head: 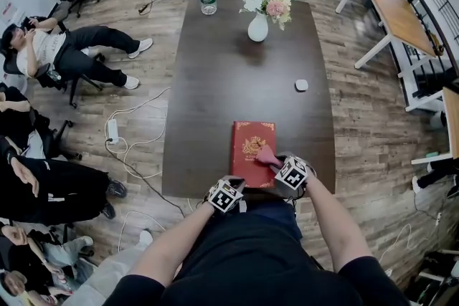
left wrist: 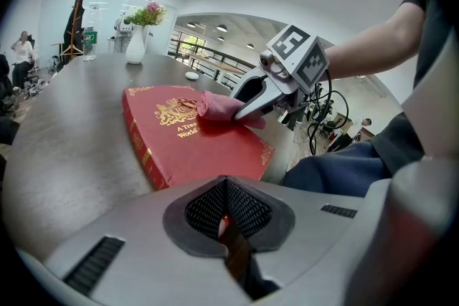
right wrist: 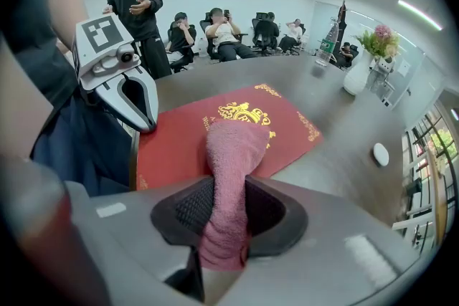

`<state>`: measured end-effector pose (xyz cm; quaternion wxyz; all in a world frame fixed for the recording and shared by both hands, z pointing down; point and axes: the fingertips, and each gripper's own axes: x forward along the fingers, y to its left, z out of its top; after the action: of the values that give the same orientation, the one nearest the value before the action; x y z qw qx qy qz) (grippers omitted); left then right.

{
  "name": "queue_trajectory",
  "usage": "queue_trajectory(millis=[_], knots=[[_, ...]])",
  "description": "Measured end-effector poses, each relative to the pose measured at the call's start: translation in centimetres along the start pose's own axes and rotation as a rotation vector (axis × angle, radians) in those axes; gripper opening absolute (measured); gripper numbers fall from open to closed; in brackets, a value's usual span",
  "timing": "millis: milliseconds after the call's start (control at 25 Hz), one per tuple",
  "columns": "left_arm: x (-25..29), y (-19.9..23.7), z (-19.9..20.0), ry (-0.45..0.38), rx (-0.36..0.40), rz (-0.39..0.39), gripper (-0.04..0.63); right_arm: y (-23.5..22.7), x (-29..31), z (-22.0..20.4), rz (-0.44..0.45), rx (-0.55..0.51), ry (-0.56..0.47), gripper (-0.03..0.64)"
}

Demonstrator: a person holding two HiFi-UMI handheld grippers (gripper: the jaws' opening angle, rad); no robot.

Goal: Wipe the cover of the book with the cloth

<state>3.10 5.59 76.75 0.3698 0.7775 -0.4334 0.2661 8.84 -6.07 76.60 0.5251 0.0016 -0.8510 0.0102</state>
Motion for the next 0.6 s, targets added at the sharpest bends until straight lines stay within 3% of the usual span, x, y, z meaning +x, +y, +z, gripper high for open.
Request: queue_trajectory(millis=[600], knots=[[-0.1, 0.1, 0.2, 0.005, 0.003, 0.003, -0.005, -0.4, -0.6, -1.7, -0.018, 0.029, 0.024, 0.120]])
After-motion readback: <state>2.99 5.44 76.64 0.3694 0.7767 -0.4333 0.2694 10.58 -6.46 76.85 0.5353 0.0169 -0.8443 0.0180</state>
